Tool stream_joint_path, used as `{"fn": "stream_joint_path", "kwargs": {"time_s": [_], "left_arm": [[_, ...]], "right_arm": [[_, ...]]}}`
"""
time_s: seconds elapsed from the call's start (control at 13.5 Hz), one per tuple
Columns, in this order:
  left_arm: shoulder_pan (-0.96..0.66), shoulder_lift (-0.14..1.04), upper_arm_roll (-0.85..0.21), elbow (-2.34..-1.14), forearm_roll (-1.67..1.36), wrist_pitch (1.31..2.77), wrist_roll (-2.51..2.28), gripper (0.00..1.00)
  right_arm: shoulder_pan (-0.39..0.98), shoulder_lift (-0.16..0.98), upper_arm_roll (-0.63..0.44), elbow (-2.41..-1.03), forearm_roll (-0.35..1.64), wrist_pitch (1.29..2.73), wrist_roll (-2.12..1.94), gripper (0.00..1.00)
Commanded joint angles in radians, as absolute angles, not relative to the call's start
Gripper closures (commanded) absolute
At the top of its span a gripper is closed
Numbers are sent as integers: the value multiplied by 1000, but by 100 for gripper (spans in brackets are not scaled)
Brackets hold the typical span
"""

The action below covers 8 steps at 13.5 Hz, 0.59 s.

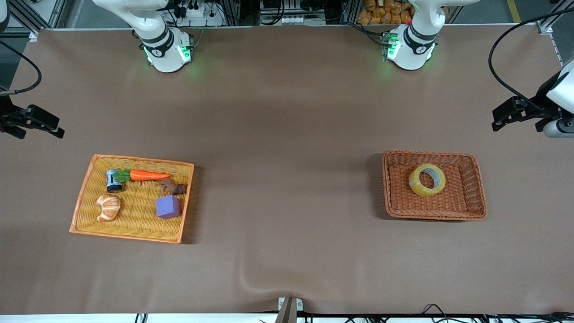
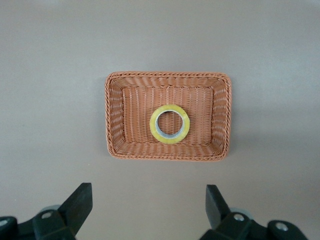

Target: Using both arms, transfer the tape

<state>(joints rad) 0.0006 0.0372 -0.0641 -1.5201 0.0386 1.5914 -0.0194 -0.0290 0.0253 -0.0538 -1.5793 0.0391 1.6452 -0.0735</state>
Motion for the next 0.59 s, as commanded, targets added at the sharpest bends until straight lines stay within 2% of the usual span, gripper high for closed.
{"fn": "stream_joint_path", "kwargs": {"time_s": [0.0, 0.52], "left_arm": [[-12, 18, -58, -1540, 8, 1591, 5, 0], [-12, 31, -74, -1537, 0, 1588, 35, 0]], "right_arm": [[-43, 18, -41, -1585, 29, 1647, -74, 0], [-43, 18, -41, -1580, 29, 1649, -74, 0]]}}
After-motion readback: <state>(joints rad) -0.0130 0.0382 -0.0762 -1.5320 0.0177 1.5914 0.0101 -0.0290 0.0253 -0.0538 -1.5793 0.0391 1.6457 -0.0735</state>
